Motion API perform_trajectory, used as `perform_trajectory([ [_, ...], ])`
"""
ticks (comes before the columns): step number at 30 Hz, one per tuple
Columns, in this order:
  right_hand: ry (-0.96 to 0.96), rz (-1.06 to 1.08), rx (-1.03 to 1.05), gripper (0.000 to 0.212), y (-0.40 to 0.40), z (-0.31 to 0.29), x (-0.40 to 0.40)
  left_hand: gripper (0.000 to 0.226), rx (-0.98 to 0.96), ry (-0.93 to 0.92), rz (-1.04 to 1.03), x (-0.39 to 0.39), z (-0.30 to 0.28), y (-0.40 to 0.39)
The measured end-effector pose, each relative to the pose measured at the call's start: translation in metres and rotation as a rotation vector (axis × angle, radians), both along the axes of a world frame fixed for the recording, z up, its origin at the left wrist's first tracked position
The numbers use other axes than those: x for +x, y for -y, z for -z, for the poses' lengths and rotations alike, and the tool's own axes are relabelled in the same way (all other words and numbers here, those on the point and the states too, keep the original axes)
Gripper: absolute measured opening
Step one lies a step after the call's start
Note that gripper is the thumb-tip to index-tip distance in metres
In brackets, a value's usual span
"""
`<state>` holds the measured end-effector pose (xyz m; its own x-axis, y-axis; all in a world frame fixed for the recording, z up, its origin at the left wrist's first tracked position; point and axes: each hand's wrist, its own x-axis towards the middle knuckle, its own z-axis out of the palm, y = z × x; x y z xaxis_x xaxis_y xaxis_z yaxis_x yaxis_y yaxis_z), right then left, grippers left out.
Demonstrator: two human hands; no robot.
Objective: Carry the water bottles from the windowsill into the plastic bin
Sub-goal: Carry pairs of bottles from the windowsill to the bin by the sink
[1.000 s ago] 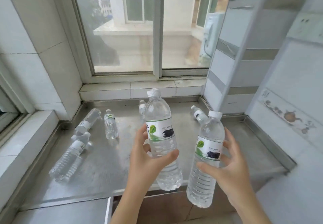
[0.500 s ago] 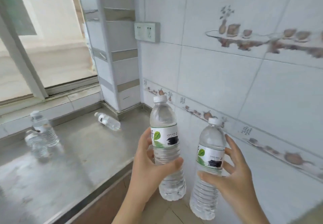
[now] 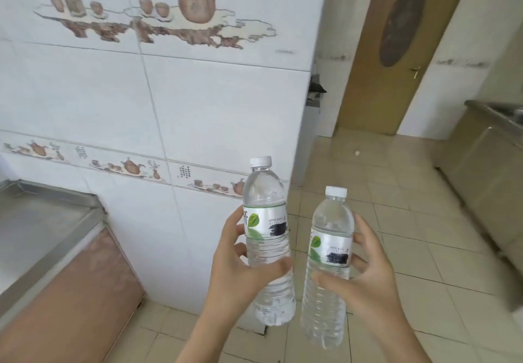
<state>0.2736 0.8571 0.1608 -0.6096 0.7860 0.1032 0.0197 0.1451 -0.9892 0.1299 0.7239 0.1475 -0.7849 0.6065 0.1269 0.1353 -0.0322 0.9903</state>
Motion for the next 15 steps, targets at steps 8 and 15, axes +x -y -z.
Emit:
perform_trajectory([
  [8,0.009,0.267,-0.016,0.105,-0.092,-0.001,0.097,0.087,-0.034,-0.032,0.269,0.072,-0.008,-0.131],
  [15,0.001,0.439,0.003,0.114,-0.199,0.010,0.145,0.094,-0.050,-0.023,0.455,0.104,-0.003,-0.270],
])
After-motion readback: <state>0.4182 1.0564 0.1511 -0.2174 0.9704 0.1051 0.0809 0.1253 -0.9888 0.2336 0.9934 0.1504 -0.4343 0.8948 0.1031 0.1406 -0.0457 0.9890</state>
